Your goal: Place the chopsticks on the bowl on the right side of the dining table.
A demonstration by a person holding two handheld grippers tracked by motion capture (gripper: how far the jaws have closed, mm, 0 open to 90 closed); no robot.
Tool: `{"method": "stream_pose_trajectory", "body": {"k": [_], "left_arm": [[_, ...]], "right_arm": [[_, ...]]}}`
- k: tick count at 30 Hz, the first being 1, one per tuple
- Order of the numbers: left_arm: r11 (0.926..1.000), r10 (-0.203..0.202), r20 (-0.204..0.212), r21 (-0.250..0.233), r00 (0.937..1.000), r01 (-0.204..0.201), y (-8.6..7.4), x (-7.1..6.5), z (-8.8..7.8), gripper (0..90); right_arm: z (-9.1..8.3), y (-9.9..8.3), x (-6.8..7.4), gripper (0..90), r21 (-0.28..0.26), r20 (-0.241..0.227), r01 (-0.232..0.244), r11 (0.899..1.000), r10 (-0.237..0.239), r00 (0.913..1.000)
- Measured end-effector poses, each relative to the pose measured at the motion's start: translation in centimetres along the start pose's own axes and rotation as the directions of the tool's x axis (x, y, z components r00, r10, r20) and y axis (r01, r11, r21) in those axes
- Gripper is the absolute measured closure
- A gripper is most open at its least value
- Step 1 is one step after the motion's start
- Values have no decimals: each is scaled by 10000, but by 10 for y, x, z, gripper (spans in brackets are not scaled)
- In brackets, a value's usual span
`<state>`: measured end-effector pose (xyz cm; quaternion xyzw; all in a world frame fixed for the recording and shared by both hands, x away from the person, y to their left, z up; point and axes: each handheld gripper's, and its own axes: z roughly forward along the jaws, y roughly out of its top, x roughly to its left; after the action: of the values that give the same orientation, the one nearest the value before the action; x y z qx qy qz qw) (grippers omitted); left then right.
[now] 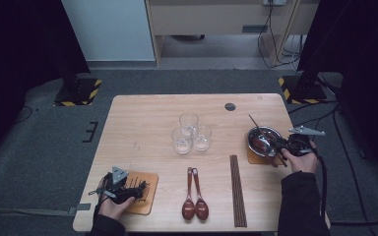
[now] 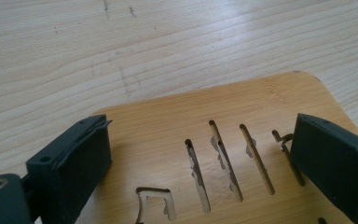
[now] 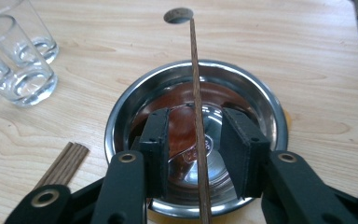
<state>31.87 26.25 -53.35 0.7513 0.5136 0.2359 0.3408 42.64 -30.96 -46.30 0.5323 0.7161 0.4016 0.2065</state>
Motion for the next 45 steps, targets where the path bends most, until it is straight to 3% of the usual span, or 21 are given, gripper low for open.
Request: {"method": "stream_pose_trajectory", "body": {"k": [12,27,45], "left_arm": [[10000,-5,1,-1,10000,5,0,0,0,40],[10000,-7,4,-1,10000,7,0,0,0,40],[10000,-11,7,-3,10000,11,0,0,0,40]], "right_arm": [[-20,1,14,514,-475,-105,27,9989,-32,9999],[-42,2,34,487,-929,-274,197,9955,-224,9994],[-44,0,63,473,-1026,-606,466,9936,-530,9968]]}}
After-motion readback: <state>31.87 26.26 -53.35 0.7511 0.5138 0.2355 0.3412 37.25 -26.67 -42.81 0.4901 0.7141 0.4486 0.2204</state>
